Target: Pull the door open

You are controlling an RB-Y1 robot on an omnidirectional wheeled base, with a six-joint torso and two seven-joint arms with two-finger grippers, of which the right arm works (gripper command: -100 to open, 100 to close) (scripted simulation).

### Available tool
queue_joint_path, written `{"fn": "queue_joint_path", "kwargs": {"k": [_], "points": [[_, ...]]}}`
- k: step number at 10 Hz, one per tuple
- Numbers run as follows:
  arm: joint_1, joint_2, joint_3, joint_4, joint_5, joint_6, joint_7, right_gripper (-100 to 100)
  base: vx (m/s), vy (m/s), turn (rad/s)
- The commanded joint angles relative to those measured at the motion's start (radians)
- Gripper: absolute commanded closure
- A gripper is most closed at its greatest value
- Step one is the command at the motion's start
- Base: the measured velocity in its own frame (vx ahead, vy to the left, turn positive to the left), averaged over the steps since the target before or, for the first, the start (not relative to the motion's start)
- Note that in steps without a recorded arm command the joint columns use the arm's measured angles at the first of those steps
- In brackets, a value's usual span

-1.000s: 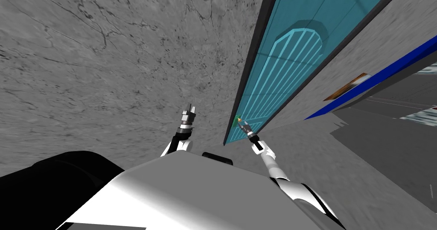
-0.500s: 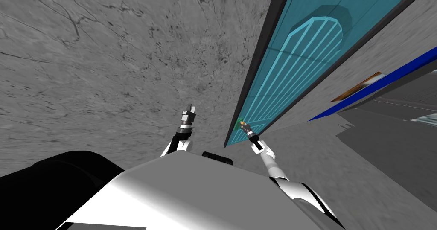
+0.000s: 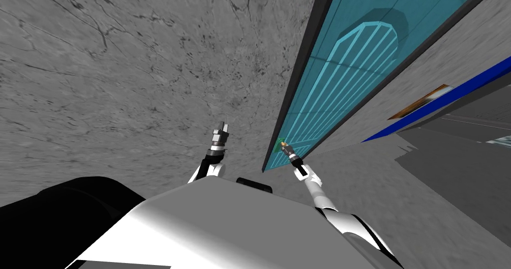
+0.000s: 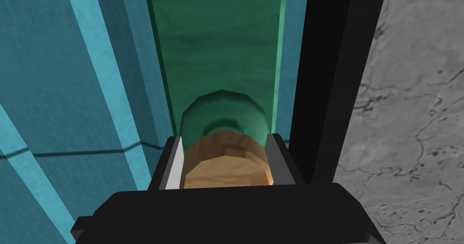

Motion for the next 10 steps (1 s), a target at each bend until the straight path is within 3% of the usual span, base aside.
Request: {"fn": "queue_joint_path", "kwargs": {"k": [1, 10], "points": [[-0.003, 0.002, 0.0, 0.001, -0.024, 0.002, -0.03, 100, -0.056, -0.114, 0.148], [-0.005, 0.01, 0.005, -0.005, -0.179, 0.028, -0.219, 100, -0.067, -0.087, 0.127]]}}
